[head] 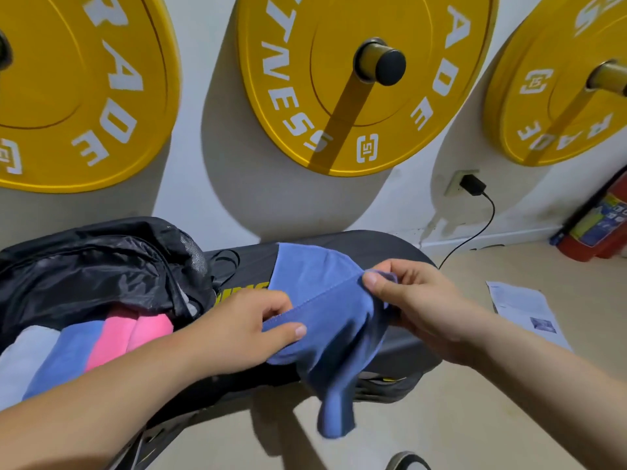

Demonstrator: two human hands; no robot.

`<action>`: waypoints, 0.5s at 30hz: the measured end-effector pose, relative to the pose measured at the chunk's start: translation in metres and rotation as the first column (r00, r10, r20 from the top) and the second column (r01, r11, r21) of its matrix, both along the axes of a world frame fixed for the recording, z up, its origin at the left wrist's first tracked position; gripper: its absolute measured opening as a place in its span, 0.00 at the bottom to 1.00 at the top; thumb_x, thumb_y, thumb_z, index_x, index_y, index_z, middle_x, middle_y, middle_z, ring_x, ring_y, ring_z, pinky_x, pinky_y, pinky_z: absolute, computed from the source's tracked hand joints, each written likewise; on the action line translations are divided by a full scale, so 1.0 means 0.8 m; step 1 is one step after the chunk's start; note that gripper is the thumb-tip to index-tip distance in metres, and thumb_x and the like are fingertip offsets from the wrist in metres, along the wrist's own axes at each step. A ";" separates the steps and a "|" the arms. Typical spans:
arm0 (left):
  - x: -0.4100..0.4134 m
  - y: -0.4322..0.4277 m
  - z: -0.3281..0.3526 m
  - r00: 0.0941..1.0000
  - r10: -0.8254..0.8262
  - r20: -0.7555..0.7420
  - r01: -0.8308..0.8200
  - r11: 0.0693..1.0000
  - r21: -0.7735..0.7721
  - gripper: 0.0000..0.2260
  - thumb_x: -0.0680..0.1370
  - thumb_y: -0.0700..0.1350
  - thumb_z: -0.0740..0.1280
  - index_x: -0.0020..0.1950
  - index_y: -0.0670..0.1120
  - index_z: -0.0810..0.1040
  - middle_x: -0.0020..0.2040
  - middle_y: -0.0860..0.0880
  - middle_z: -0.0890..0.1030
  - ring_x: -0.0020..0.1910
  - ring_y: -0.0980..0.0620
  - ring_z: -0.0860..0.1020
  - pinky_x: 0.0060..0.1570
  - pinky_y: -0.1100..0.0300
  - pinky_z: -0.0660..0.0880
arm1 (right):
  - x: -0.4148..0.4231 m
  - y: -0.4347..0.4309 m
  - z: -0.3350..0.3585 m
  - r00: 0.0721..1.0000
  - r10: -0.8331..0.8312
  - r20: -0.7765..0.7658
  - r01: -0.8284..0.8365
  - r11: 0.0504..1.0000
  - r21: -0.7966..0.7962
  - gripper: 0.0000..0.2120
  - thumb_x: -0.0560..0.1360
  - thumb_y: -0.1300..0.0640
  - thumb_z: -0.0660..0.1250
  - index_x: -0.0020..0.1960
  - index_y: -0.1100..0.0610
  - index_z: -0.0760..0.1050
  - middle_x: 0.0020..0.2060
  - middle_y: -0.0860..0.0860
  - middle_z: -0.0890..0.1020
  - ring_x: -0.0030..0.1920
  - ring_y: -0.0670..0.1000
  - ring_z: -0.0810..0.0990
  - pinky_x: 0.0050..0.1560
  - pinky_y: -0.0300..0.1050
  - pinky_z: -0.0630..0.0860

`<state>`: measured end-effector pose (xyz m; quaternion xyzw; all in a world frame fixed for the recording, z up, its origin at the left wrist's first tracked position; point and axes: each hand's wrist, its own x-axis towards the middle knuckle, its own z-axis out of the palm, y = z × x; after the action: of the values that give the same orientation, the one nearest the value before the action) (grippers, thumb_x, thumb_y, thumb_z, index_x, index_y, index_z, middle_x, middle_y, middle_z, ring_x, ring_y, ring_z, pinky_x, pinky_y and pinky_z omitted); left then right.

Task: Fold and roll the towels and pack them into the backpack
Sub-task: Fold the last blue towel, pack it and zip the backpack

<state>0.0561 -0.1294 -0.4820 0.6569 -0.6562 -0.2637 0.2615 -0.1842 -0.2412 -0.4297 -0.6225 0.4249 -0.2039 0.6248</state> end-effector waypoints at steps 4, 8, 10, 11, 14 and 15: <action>0.014 -0.004 -0.001 0.988 0.055 -0.143 -0.044 0.996 0.081 0.10 0.78 0.49 0.72 0.39 0.47 0.78 0.28 0.57 0.71 0.28 0.59 0.66 0.32 0.63 0.64 | -0.011 -0.028 -0.002 0.941 -0.334 0.044 0.335 0.942 -0.008 0.12 0.81 0.52 0.67 0.40 0.54 0.80 0.35 0.50 0.80 0.39 0.49 0.77 0.42 0.42 0.73; 0.020 0.004 0.002 0.996 -0.055 -0.076 0.075 0.954 0.290 0.11 0.78 0.49 0.70 0.35 0.53 0.77 0.28 0.59 0.70 0.29 0.60 0.66 0.33 0.63 0.65 | -0.027 -0.053 -0.016 0.834 -0.550 0.036 0.551 0.832 -0.063 0.14 0.80 0.50 0.67 0.41 0.59 0.72 0.37 0.52 0.72 0.40 0.51 0.71 0.43 0.45 0.67; 0.015 0.005 0.001 0.997 -0.081 0.000 0.078 0.956 0.284 0.13 0.78 0.52 0.67 0.36 0.49 0.74 0.30 0.57 0.69 0.31 0.60 0.66 0.35 0.58 0.66 | -0.030 -0.054 -0.020 0.835 -0.549 0.030 0.548 0.828 -0.116 0.15 0.80 0.49 0.67 0.41 0.59 0.71 0.36 0.52 0.70 0.38 0.51 0.68 0.39 0.43 0.65; 0.012 0.005 0.001 0.998 -0.061 -0.001 0.059 0.969 0.239 0.13 0.79 0.51 0.66 0.37 0.47 0.73 0.31 0.56 0.69 0.32 0.59 0.67 0.37 0.56 0.67 | -0.029 -0.051 -0.019 0.849 -0.528 0.014 0.522 0.836 -0.171 0.15 0.80 0.49 0.67 0.41 0.59 0.72 0.34 0.51 0.69 0.37 0.50 0.67 0.35 0.41 0.64; 0.003 0.006 0.007 0.998 0.041 -0.040 -0.038 0.998 0.058 0.10 0.81 0.49 0.64 0.43 0.46 0.76 0.37 0.50 0.78 0.36 0.55 0.74 0.44 0.50 0.74 | -0.012 -0.033 -0.014 0.922 -0.384 -0.044 0.345 0.869 -0.354 0.13 0.79 0.51 0.69 0.39 0.57 0.77 0.29 0.47 0.76 0.34 0.47 0.73 0.36 0.39 0.70; 0.001 0.007 0.011 0.997 0.059 -0.043 -0.059 0.998 0.005 0.09 0.81 0.50 0.63 0.45 0.46 0.77 0.39 0.49 0.79 0.39 0.52 0.76 0.46 0.48 0.75 | -0.003 -0.024 -0.012 0.946 -0.318 -0.063 0.271 0.881 -0.389 0.11 0.77 0.52 0.71 0.40 0.56 0.80 0.30 0.47 0.80 0.35 0.46 0.76 0.39 0.40 0.73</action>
<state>0.0567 -0.1235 -0.4733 0.6705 -0.6304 -0.2712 0.2819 -0.1867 -0.2600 -0.4390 -0.6698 0.5062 -0.3345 0.4281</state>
